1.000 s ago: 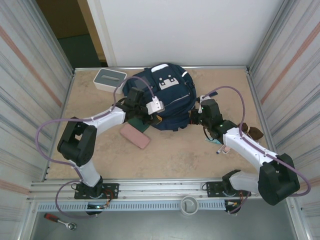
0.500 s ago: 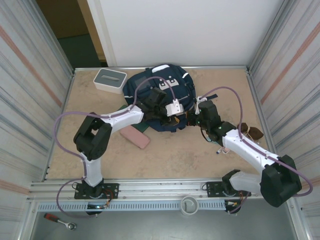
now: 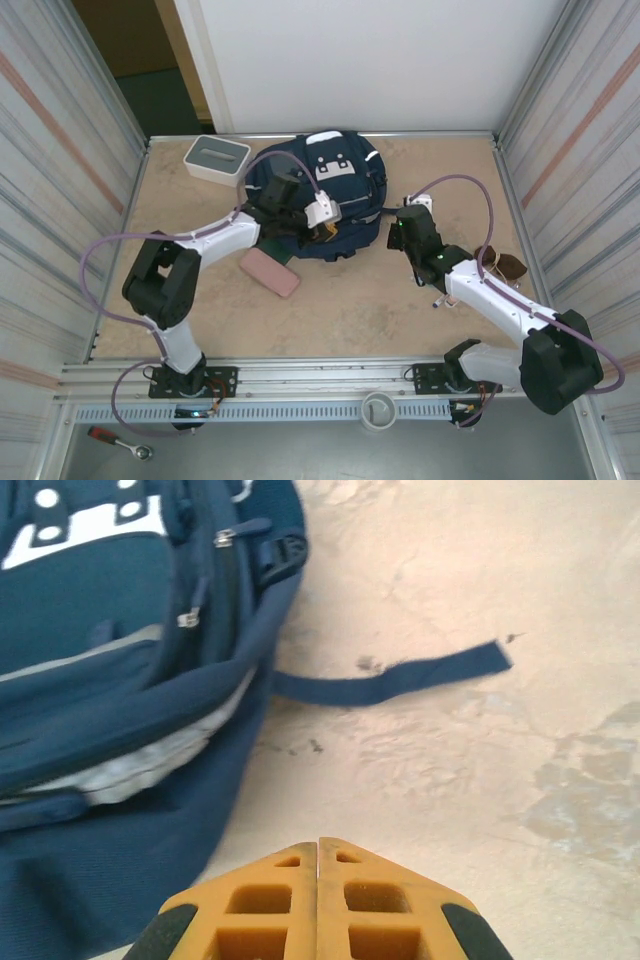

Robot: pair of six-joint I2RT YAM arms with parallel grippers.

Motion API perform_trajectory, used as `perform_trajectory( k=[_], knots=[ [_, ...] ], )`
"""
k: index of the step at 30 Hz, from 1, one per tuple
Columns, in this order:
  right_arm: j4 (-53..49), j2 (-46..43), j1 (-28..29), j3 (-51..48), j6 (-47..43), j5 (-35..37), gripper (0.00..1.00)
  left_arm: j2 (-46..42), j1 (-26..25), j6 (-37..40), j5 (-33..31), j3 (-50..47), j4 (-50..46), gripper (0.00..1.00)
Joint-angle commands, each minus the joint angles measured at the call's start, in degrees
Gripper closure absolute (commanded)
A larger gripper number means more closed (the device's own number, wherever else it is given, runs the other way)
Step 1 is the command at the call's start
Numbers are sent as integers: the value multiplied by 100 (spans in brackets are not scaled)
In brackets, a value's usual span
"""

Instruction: Pack books, pencil case, and school supplies into a backpack

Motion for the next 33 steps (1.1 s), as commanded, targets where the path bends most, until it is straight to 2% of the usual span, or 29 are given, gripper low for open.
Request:
perform_trajectory(
  k=[1,2,5,7,8,10,13,16,23,31,33],
  knots=[
    [27,63,-100,-21,-230,264,100,-421,122,-43,513,-90,464,100],
    [238,57,-150,-63,-347,-218,100,-437,123,0,519,-106,450,100],
    [818,95,-577,-170,-417,-2615,100,-427,123,85,559,-147,482,100],
    [1057,201,-824,-149,-363,-3973,83,-397,130,87,604,-157,505,100],
    [1118,281,-877,-110,-371,-4418,75,-381,123,85,619,-146,511,100],
    [1159,501,-938,-10,-425,-5011,66,-369,124,69,646,-139,509,100],
    [1307,971,-1039,180,-330,-5620,51,-367,123,68,629,-129,494,100],
    [1642,1356,-1108,270,-150,-5932,45,-391,123,79,620,-137,467,100],
    [1907,1902,-1145,506,-248,-6025,38,-377,123,77,604,-129,449,100],
    [1750,1914,-1045,669,-574,-5357,39,-394,114,101,559,-160,398,100],
    [1701,2002,-1046,741,-581,-5430,39,-398,114,116,533,-159,391,100]
  ],
)
